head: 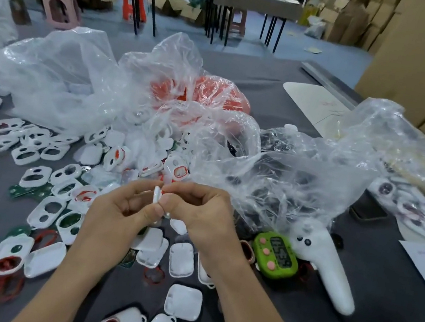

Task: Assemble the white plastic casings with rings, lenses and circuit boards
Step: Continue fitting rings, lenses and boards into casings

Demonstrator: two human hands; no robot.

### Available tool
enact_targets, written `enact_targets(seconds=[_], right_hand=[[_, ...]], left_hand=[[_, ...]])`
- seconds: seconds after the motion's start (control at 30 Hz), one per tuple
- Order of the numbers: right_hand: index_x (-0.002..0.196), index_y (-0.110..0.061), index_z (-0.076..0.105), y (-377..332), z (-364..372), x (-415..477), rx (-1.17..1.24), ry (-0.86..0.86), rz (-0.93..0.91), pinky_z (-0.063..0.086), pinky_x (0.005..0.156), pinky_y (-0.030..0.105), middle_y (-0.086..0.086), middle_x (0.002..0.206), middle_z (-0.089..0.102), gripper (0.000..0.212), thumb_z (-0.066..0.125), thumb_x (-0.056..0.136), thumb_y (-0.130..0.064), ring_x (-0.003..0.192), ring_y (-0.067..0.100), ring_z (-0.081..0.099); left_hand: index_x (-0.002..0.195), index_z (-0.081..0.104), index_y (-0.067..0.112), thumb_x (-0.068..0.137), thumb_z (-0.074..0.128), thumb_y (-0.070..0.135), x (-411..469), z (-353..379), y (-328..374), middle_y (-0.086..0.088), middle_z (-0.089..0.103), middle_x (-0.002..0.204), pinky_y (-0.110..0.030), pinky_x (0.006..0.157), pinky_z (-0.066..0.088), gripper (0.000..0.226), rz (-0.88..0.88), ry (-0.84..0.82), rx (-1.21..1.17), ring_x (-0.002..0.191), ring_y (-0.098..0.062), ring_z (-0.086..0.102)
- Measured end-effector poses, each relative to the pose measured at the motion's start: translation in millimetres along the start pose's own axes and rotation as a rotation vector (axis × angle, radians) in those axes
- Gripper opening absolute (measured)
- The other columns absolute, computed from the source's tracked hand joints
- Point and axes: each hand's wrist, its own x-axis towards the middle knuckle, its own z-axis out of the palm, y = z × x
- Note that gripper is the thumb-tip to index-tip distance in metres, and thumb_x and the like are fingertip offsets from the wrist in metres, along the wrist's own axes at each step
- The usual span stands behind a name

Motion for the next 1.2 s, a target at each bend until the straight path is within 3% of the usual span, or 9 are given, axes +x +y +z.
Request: enact_targets(seconds=[0.17,0.27,0.37,0.5,0.63,0.77,0.97,1.2], right_hand=[[0.083,-0.019,0.083,-1,0,0,0.054,-0.065,-0.052,0.06,0.075,0.029,0.009,0.087,0.08,0.017,0.078,0.083,-0.002,0.08,0.017,0.075],[0.087,-0.018,0.084,-1,-1,1,-0.035,-0.077,-0.098,0.059,0.074,0.029,0.007,0.086,0.079,0.017,0.077,0.083,-0.003,0.081,0.016,0.074],[0.089,-0.026,0.083,2,1,-1,-0.228,-0.001,-0.171,0.06,0.067,0.03,0.001,0.078,0.077,0.022,0.078,0.079,-0.007,0.071,0.012,0.07],[0.09,-0.037,0.081,5,3,-3,-0.375,0.072,-0.307,0.055,0.061,0.021,-0.009,0.079,0.074,0.028,0.08,0.075,-0.013,0.068,0.007,0.068],[0.093,-0.029,0.082,6,2,-3,-0.428,0.071,-0.382,0.057,0.071,0.021,-0.014,0.095,0.077,0.026,0.079,0.074,-0.011,0.081,0.014,0.073],[0.094,-0.026,0.083,4,2,-5,-0.435,0.06,-0.377,0.06,0.076,0.026,-0.015,0.097,0.077,0.026,0.078,0.075,-0.009,0.081,0.012,0.074],[0.097,-0.027,0.082,5,9,-7,-0.46,0.129,-0.362,0.057,0.075,0.02,-0.015,0.083,0.074,0.025,0.079,0.08,-0.009,0.078,0.007,0.072],[0.086,-0.015,0.081,0,9,-6,-0.229,0.171,-0.298,0.062,0.072,0.033,-0.003,0.08,0.078,0.016,0.071,0.086,-0.002,0.075,0.017,0.075]], left_hand=[[0.106,0.079,0.033,0.08,0.074,0.035,-1,3,5,-0.01,0.08,0.092,-0.024,0.073,0.062,0.027,-0.063,0.003,-0.174,0.089,-0.023,0.078],[0.107,0.08,0.031,0.082,0.07,0.037,-2,4,7,-0.011,0.079,0.098,-0.026,0.074,0.061,0.027,-0.082,-0.028,-0.237,0.093,-0.021,0.077],[0.109,0.08,0.027,0.083,0.069,0.036,-1,5,7,-0.012,0.079,0.101,-0.027,0.075,0.062,0.029,-0.119,-0.045,-0.269,0.084,-0.013,0.075],[0.111,0.079,0.022,0.087,0.066,0.03,1,2,6,-0.013,0.077,0.104,-0.029,0.076,0.062,0.028,-0.17,-0.086,-0.323,0.064,-0.007,0.065],[0.112,0.079,0.021,0.083,0.071,0.039,0,-1,9,-0.018,0.05,0.106,-0.033,0.083,0.062,0.036,-0.256,-0.129,-0.367,0.074,-0.025,0.05],[0.11,0.08,0.017,0.086,0.067,0.034,-2,1,12,-0.021,0.074,0.114,-0.029,0.077,0.062,0.032,-0.295,-0.147,-0.473,0.094,-0.024,0.075],[0.108,0.08,0.014,0.09,0.064,0.032,-1,2,13,-0.018,0.076,0.113,-0.027,0.075,0.062,0.03,-0.311,-0.136,-0.53,0.095,-0.022,0.077],[0.097,0.083,0.016,0.085,0.068,0.032,1,0,14,-0.014,0.078,0.103,-0.027,0.073,0.062,0.025,-0.332,-0.119,-0.569,0.092,-0.021,0.077]])
